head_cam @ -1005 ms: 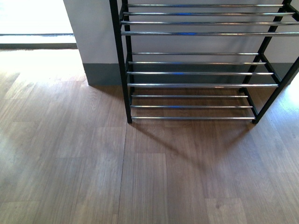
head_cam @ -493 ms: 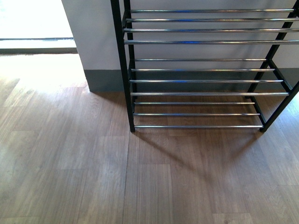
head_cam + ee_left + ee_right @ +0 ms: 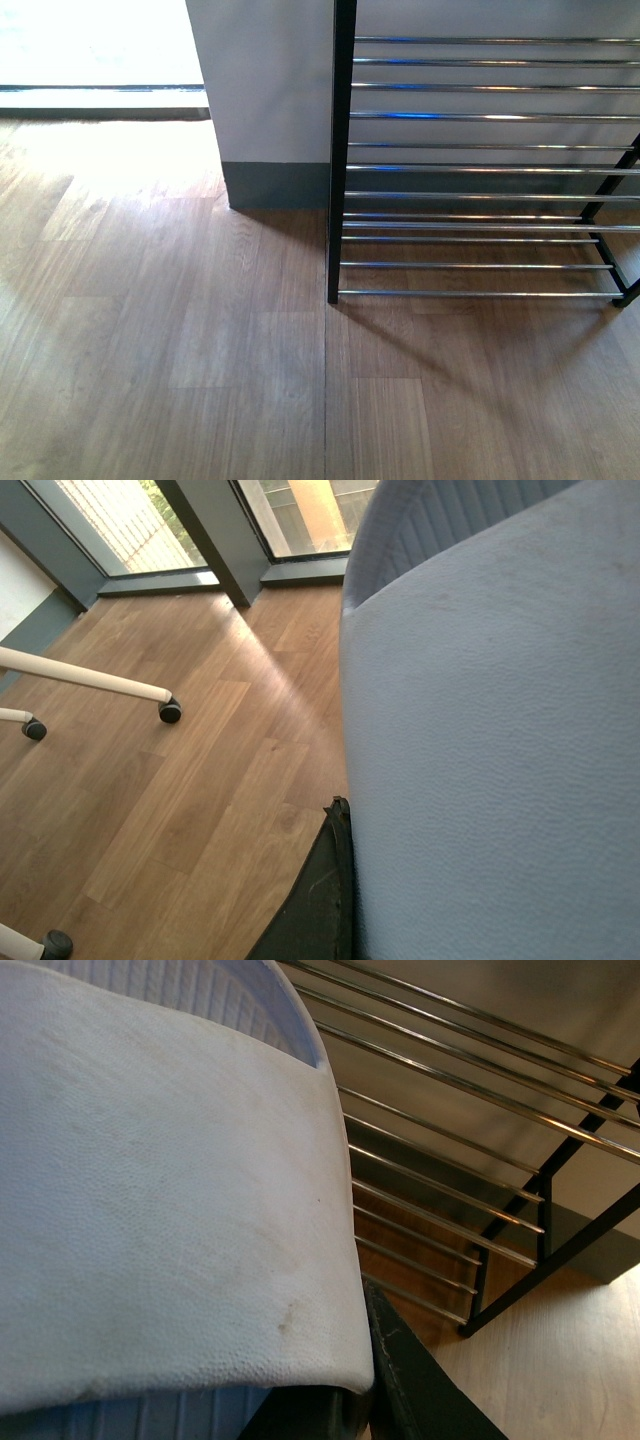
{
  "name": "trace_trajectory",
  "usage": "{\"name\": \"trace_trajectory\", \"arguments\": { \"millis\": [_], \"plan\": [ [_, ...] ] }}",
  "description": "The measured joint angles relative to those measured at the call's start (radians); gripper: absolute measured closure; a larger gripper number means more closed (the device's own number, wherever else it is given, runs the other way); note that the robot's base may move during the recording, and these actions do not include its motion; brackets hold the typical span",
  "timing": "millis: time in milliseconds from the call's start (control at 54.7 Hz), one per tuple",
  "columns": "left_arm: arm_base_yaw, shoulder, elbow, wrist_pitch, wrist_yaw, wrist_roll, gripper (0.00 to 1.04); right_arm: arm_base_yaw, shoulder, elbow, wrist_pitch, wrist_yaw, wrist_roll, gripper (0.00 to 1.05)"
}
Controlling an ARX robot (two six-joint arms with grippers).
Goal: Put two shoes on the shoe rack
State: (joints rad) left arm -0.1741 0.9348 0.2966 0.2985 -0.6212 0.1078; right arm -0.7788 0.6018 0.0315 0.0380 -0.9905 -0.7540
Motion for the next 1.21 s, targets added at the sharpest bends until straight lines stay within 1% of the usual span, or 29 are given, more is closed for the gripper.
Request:
{"name": "trace_trajectory", "arguments": {
  "millis": [1206],
  "plan": [
    [-0.001,-0.002,0.000,0.000,0.000,0.000,1.03,0.000,0.000,-0.001,0.000,0.002,0.002,1.03]
  ]
}}
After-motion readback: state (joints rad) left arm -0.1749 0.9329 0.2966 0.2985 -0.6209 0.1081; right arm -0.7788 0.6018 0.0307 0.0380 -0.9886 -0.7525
